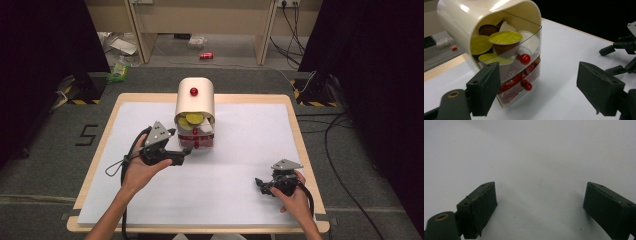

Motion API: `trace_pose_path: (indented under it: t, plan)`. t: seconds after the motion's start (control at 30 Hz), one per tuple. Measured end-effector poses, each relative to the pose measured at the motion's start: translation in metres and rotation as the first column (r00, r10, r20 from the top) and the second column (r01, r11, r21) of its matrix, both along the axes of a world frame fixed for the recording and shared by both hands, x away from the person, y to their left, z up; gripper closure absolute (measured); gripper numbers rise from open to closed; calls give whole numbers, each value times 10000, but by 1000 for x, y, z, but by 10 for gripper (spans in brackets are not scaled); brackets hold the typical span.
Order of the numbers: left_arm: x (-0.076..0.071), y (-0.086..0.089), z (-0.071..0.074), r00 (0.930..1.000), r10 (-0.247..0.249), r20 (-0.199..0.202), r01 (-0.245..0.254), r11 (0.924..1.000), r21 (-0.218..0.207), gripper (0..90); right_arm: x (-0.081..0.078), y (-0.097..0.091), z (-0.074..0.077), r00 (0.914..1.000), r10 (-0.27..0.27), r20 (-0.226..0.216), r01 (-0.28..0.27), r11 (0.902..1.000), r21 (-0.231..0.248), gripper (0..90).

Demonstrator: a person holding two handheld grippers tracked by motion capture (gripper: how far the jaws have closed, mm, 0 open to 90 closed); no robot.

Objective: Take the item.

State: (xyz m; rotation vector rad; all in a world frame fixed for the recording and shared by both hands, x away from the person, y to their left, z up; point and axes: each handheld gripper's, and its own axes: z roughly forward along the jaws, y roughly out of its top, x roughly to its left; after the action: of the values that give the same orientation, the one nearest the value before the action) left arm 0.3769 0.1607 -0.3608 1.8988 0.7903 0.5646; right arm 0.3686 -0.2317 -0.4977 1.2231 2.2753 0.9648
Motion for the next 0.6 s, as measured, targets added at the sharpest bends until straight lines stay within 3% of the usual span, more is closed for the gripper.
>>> trace_pose_path:
  t: [0.23, 0.37, 0.43, 0.6]
  plan:
    - [10, -18, 9, 9998, -215, -57, 214, 9997, -123, 205, 0, 0, 0, 10000, 15, 5, -14, 10000, -16, 119]
    - [17, -29, 12, 9997, -231, -41, 231, 9997, 59, 209, 0, 0, 0, 10000, 16, 3, -16, 10000, -12, 119]
    - [23, -33, 12, 9999, -142, 5, 141, 9993, 344, 214, 0, 0, 0, 10000, 19, 1, -19, 10000, -13, 119]
    - [30, -35, 12, 9999, 21, 121, -26, 9991, 417, 219, 0, 0, 0, 10000, 19, 3, -19, 10000, -11, 118]
